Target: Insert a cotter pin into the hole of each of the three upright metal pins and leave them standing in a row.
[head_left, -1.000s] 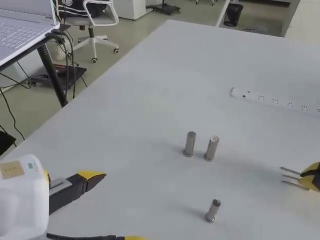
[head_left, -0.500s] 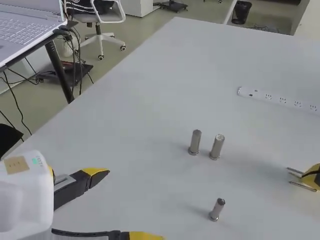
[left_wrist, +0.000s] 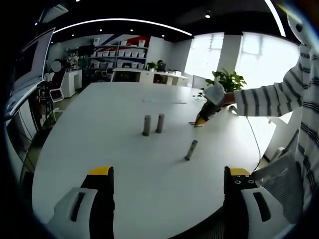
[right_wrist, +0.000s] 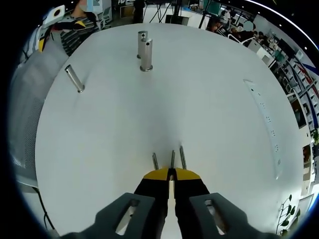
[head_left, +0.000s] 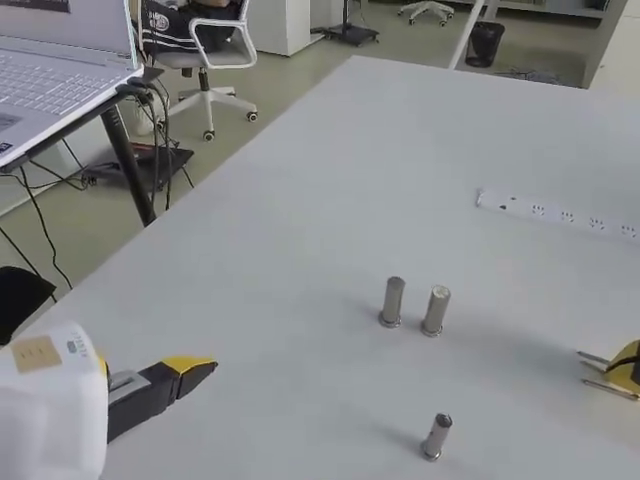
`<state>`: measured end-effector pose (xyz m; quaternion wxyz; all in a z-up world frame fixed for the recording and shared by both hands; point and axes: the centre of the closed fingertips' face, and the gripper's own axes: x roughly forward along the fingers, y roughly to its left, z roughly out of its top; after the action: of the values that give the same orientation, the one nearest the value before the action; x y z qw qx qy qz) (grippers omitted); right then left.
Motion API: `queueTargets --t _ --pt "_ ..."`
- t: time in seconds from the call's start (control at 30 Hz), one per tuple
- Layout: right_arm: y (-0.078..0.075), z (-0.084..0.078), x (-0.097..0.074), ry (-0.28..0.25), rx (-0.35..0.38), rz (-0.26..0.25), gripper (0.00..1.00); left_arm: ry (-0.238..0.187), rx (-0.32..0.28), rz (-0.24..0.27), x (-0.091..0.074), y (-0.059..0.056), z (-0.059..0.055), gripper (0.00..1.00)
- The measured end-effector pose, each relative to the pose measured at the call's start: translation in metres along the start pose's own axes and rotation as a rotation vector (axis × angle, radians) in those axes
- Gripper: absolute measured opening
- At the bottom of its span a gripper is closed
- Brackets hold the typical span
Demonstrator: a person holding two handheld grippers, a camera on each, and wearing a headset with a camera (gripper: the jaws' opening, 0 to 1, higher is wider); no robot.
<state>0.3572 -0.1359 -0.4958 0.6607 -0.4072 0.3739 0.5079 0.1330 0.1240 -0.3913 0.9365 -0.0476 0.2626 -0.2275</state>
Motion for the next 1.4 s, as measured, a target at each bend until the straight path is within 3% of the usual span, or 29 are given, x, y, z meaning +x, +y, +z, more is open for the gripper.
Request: queueTargets --t 0.17,0.63,0.8,1.2,1.4 --pt "0.0 0.0 -0.001 0.023 -0.005 0.005 0.0 0.003 -0.001 -0.001 0.0 -0.003 -0.002 0.89" --pt "0.0 -0.002 -0.003 0.041 0.074 -0.027 0.0 0.009 -0.005 -0.01 0.001 -0.007 -0.004 0.89" --pt "0.0 -0.002 -0.003 0.05 0.056 -0.031 0.0 -0.003 -0.014 -0.007 0.003 -0.006 -0.003 0.88" --pt "0.0 0.002 -0.003 0.019 0.135 -0.034 0.0 0.01 -0.018 -0.022 0.007 -0.008 -0.006 0.88" --pt "-0.001 0.015 -0.007 -0.002 0.104 -0.047 0.0 -0.002 -0.019 -0.021 0.008 -0.007 -0.003 0.88"
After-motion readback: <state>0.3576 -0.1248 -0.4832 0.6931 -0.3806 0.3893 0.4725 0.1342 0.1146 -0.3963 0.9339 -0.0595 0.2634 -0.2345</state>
